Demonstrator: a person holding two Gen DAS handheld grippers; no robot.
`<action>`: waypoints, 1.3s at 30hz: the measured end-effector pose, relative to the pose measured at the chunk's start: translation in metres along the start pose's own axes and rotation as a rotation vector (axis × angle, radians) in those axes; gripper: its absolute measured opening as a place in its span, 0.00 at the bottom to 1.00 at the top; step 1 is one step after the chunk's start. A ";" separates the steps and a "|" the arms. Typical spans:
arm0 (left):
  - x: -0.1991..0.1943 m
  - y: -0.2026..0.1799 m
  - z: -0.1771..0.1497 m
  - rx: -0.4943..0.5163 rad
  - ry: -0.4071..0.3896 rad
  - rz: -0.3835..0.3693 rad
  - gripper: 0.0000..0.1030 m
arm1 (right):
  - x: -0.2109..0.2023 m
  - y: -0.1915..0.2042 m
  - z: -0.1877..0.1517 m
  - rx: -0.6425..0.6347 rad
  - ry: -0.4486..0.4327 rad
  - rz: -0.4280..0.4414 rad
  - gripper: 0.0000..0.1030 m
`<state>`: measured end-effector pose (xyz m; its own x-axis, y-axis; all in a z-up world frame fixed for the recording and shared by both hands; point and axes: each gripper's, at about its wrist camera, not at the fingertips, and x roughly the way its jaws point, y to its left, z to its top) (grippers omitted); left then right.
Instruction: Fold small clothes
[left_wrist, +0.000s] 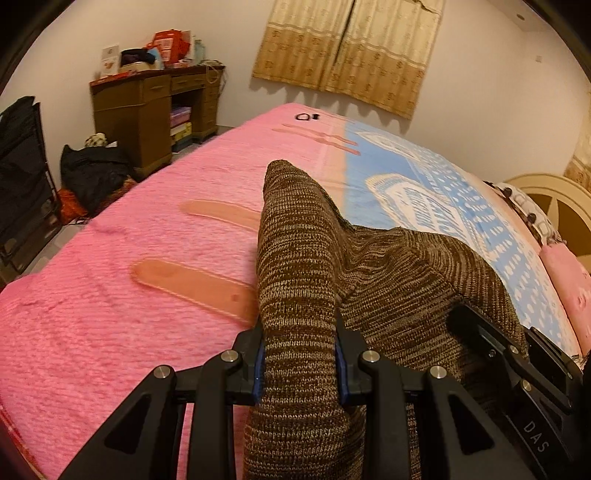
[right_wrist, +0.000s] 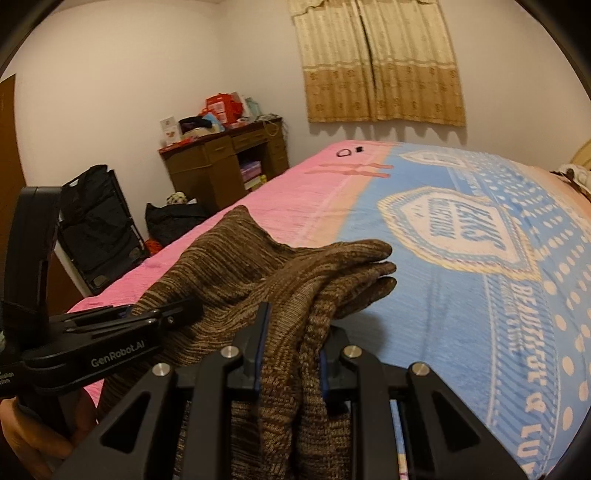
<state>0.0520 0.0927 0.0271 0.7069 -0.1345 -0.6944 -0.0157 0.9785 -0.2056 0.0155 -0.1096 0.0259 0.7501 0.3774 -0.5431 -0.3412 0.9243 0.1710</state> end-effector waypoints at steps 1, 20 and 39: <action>-0.002 0.007 0.001 -0.010 -0.004 0.009 0.29 | 0.003 0.004 0.001 -0.007 0.000 0.007 0.23; -0.020 0.120 0.026 -0.179 -0.108 0.219 0.29 | 0.075 0.110 0.031 -0.181 -0.023 0.220 0.23; 0.012 0.173 -0.017 -0.308 0.031 0.147 0.42 | 0.154 0.097 -0.012 -0.099 0.226 0.279 0.37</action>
<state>0.0460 0.2576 -0.0285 0.6591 -0.0049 -0.7521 -0.3325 0.8951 -0.2971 0.0908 0.0372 -0.0513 0.4799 0.5819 -0.6566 -0.5767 0.7732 0.2637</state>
